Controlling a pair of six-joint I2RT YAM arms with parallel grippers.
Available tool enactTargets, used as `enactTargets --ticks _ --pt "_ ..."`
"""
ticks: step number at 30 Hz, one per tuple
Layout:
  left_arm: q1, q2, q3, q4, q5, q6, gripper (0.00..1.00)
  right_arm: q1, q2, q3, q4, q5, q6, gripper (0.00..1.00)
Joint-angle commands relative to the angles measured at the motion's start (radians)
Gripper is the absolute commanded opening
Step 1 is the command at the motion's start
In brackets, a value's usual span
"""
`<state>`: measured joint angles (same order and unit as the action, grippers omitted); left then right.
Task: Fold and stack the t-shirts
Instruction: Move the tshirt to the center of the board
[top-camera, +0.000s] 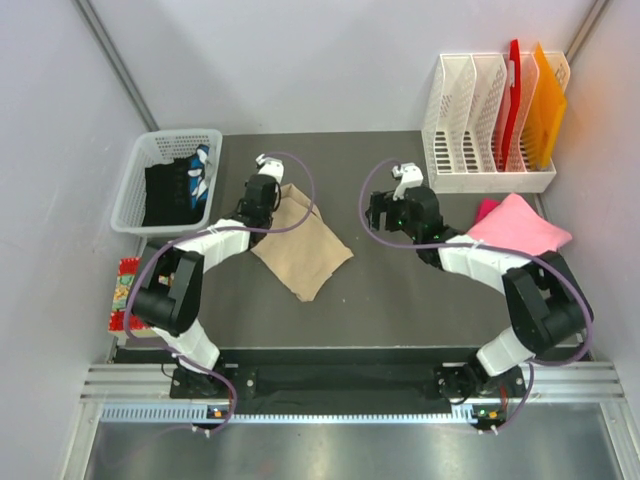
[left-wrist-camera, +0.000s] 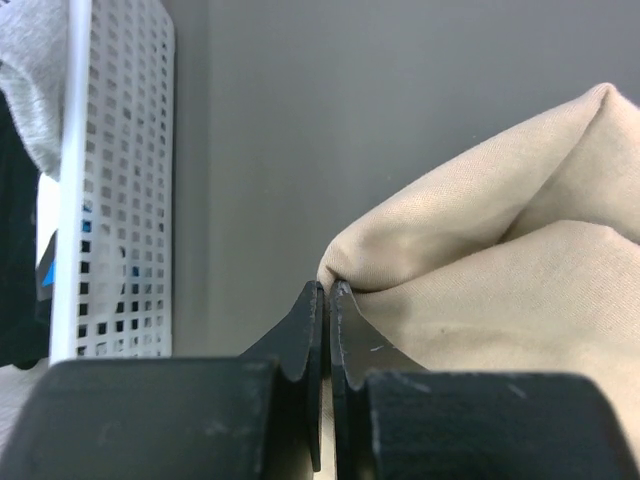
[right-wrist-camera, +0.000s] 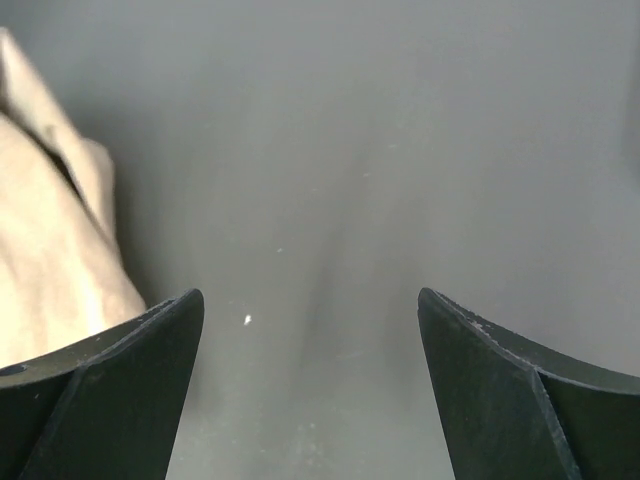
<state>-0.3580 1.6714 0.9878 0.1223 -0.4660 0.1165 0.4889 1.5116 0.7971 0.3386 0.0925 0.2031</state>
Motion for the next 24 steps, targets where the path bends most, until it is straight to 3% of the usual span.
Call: enactTargets --ticks 1,11,17,24 --pt "0.008 0.024 0.022 0.102 -0.022 -0.011 0.0 0.013 0.085 0.097 -0.062 -0.121 -0.002 0.88" --pt "0.01 0.047 0.005 0.109 -0.008 -0.02 0.0 0.031 0.248 0.177 -0.061 -0.316 0.018 0.88" --pt "0.013 0.056 0.005 0.117 -0.019 -0.014 0.0 0.05 0.288 0.212 -0.115 -0.389 -0.011 0.83" --pt "0.017 0.079 0.012 0.12 -0.023 -0.014 0.0 0.088 0.228 0.097 -0.046 -0.37 0.036 0.81"
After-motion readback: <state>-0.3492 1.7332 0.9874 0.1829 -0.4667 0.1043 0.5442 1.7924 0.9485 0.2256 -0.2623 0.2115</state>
